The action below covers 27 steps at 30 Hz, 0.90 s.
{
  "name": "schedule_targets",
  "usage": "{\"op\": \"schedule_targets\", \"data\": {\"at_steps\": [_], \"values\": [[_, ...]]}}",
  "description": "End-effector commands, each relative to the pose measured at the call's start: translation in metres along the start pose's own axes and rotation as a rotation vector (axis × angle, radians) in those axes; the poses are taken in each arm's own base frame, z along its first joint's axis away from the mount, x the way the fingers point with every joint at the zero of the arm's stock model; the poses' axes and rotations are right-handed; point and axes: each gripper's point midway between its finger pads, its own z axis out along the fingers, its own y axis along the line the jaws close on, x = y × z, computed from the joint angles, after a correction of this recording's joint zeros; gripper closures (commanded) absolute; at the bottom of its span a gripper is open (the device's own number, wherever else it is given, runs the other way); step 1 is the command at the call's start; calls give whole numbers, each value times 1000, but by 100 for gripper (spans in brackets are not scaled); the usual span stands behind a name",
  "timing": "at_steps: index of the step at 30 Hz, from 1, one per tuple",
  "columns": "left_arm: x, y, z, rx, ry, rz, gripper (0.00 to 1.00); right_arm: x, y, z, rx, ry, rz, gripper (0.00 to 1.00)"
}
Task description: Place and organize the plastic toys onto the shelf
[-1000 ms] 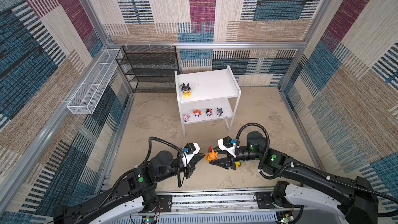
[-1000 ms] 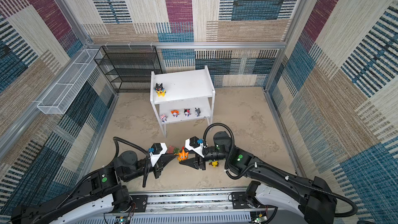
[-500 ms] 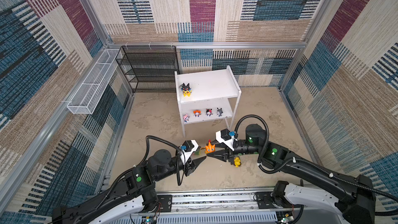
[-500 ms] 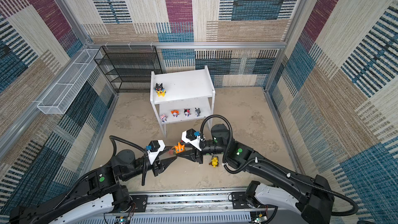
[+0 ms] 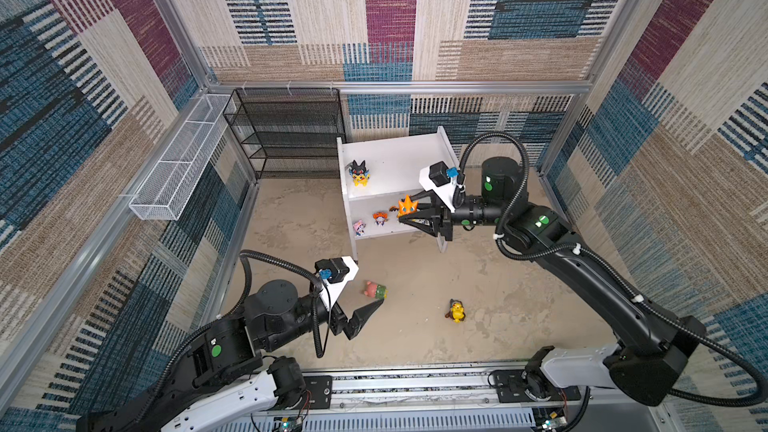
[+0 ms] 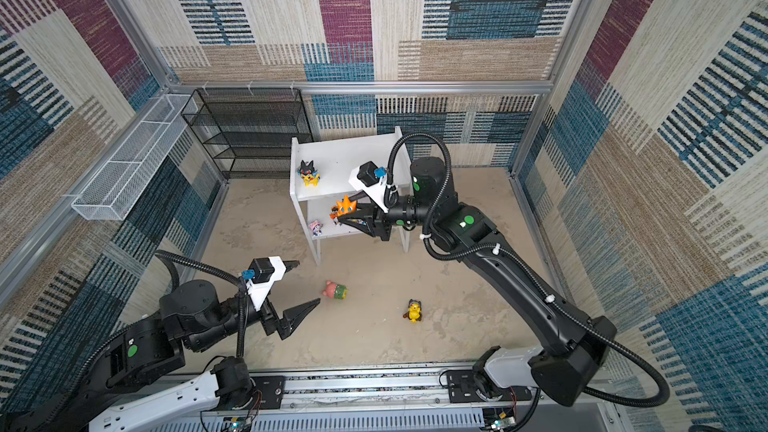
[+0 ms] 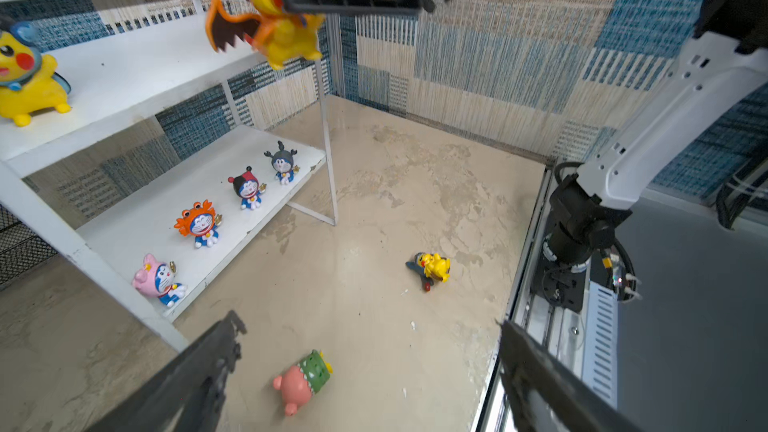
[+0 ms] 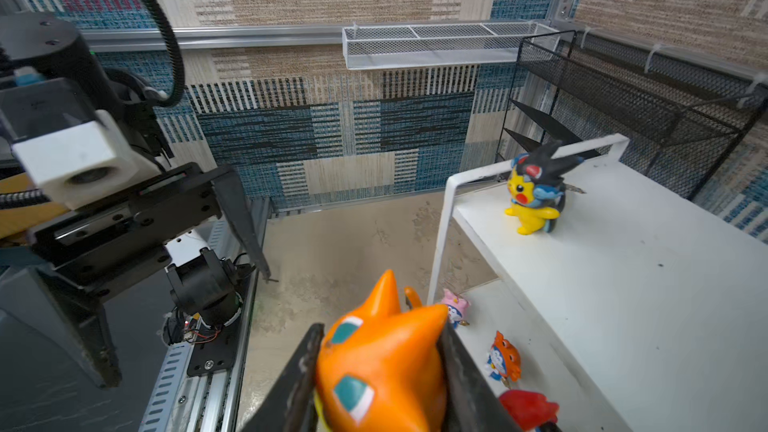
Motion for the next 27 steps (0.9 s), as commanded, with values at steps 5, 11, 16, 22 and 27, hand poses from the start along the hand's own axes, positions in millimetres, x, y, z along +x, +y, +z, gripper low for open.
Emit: {"op": "schedule_targets", "data": {"at_steps": [5,11,16,22,27], "values": [[22,-3,2,23,96,113,1,-10,-48,12,-8,-4,-36,71],[21,-5,3,31,82,122,1,-11,-71,35,-39,-5,-62,71],[-7,18,-6,-100,-1,137,1,-6,-86,48,-30,10,-64,72],[-35,47,-14,-282,-72,192,1,-6,-93,52,-30,2,-64,71],[-58,73,-15,-455,-105,219,1,-4,-103,57,-28,11,-45,72]]}}
